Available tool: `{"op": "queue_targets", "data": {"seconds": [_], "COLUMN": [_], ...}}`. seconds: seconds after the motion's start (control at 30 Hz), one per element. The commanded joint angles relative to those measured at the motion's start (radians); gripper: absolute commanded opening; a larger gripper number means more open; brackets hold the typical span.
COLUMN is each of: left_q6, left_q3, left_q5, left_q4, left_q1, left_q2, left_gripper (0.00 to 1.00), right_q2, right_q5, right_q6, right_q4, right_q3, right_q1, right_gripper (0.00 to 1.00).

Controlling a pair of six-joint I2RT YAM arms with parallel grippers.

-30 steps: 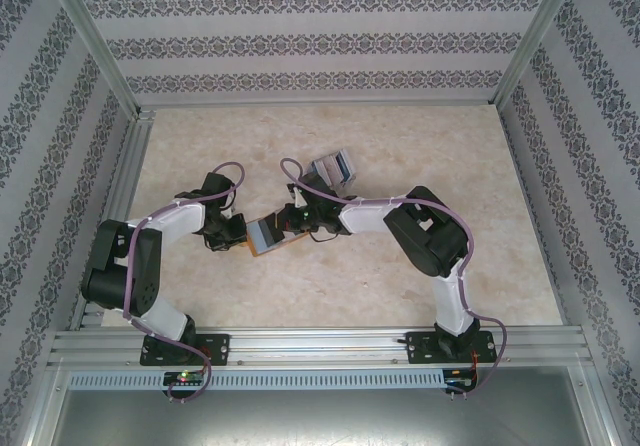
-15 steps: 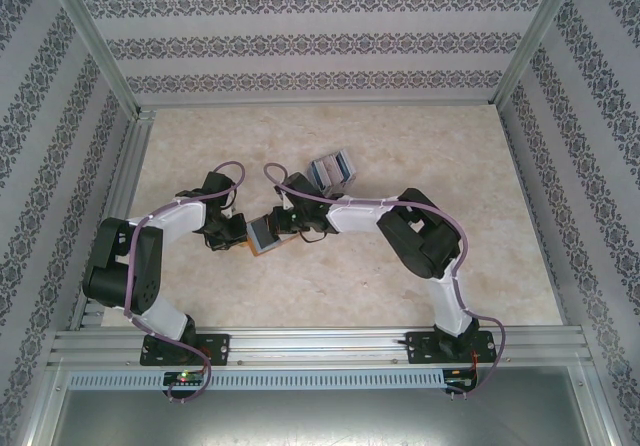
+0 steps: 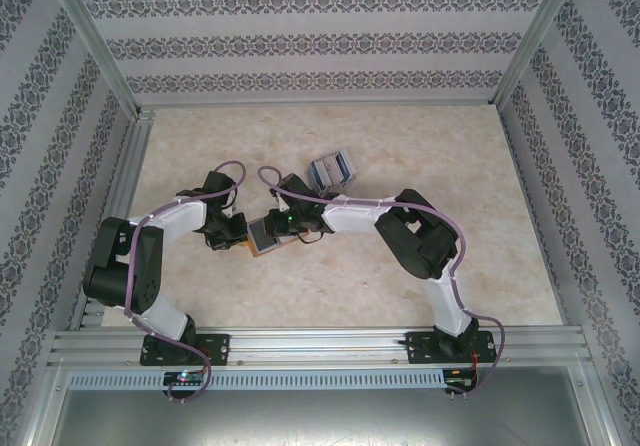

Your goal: Put the credit cards into the card holder

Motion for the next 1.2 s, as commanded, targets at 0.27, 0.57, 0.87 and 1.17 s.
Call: {"op": "queue_targets", "data": {"seconds": [0.27, 0.57, 0.87, 1.17], "left_q6": [-0.026, -0.019, -0.024, -0.012], "left_q3": [0.045, 0.050, 0.050, 0.066], "left_q5": [0.027, 0.008, -0.010, 0.007], "left_q4": [0.065, 0.059, 0.058, 0.055], "left_q1": [-0.017, -0.017, -0.016, -0.018], "left_q2": [-0.035, -0.077, -0.119, -0.128], "left_gripper": [0.05, 0.05, 0.05, 0.05], "right_q2": [-0.009, -0.099, -0.185, -0.251], "right_q5": [0.010, 0.023, 0.036, 0.009], "right_q6": [-0.070, -0.080, -0.091, -0.077], "right_q4": [-0.114, -0.123, -0.135, -0.100], "right_q3": [0.018, -0.021, -0.073, -0.125], "right_q1": [0.040, 0.026, 0.000, -0.025], "right_gripper": [0.28, 0.39, 0.44, 0.46]}}
